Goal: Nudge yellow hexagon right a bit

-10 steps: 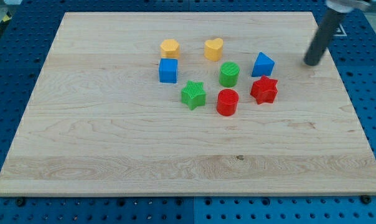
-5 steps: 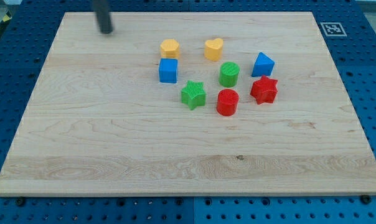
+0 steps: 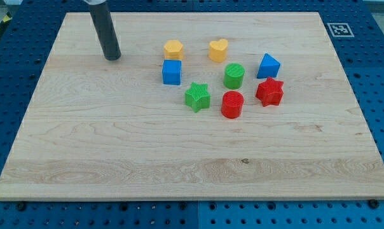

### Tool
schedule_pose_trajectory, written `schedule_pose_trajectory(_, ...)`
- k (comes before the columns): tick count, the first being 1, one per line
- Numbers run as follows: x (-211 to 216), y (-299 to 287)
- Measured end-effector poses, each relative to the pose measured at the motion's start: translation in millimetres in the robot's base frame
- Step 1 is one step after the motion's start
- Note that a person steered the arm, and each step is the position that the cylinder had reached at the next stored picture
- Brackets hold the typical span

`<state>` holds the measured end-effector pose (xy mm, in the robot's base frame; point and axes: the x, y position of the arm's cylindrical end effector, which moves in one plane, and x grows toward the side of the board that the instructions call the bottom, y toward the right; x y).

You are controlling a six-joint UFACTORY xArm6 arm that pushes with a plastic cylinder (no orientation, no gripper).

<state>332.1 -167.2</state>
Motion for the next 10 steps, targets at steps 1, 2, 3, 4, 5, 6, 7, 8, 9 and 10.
schedule_pose_trajectory(1, -1, 7)
schedule_pose_trajectory(2, -1, 35)
schedule_pose_trajectory(3, -1, 61)
schedule_pose_trajectory(4, -1, 65)
schedule_pose_trajectory(5, -1, 69)
schedule_pose_trajectory(6, -1, 76)
schedule_pose_trajectory(7, -1, 83)
schedule_pose_trajectory(8, 0, 93)
schedule_pose_trajectory(9, 6, 108)
schedule_pose_trajectory(10, 11, 113)
